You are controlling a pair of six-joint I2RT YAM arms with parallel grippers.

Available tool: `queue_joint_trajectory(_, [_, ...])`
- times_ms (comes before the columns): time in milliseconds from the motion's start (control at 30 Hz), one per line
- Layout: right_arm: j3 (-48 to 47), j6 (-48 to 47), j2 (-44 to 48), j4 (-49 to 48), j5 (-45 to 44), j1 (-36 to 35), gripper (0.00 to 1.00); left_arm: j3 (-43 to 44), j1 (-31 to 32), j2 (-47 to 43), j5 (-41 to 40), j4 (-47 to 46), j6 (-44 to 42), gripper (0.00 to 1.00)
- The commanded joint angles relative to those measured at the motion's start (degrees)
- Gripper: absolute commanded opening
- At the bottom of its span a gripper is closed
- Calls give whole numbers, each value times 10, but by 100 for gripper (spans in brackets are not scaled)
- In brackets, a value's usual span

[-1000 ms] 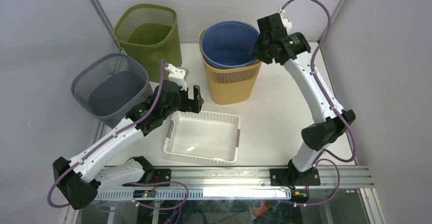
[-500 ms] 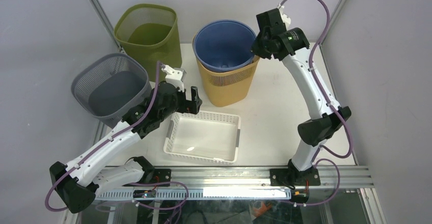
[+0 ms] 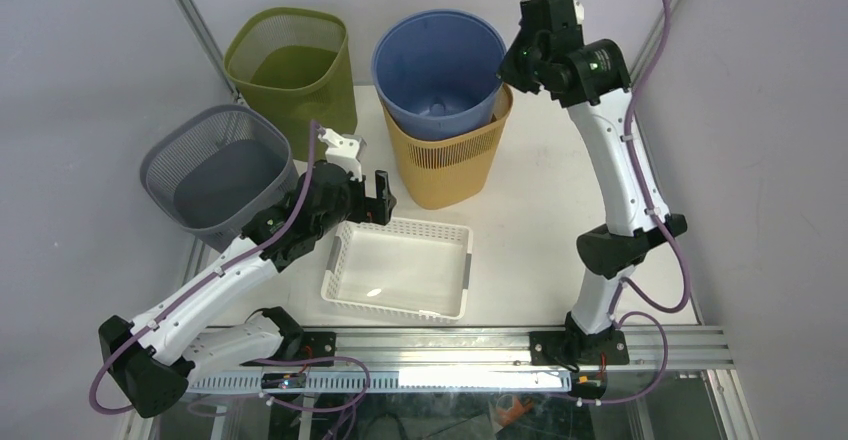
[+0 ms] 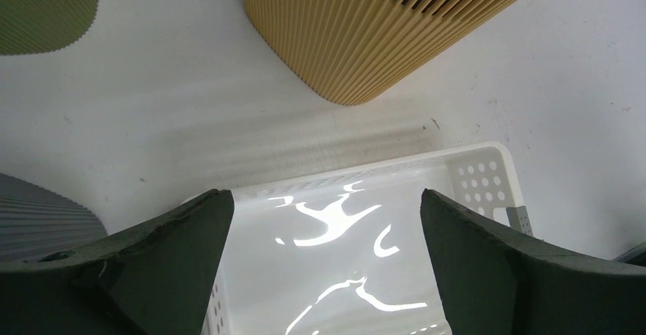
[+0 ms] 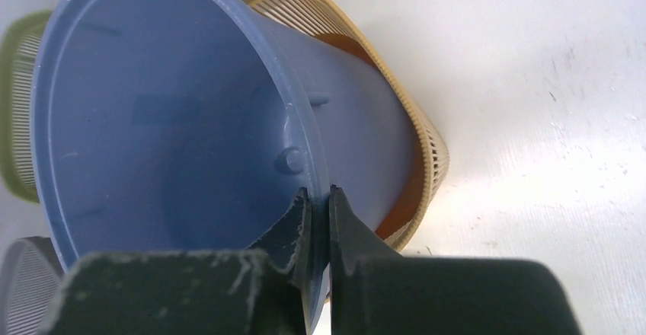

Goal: Turn the large container upside down

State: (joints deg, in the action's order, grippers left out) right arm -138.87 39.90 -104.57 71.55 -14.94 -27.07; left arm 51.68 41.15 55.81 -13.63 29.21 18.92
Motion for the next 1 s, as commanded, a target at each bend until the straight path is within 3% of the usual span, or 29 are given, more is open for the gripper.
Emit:
queue_joint_trajectory(0, [-60, 14, 47, -121, 29, 5, 0, -4, -6, -1, -22, -19, 7, 99])
queue_joint_trajectory(533, [110, -12, 272, -352, -11, 14, 0, 9, -7, -2, -11, -32, 8, 99])
queue_joint_trajectory(967, [191, -129, 404, -378, -304, 15, 0, 37, -6, 29, 65, -35, -7, 99])
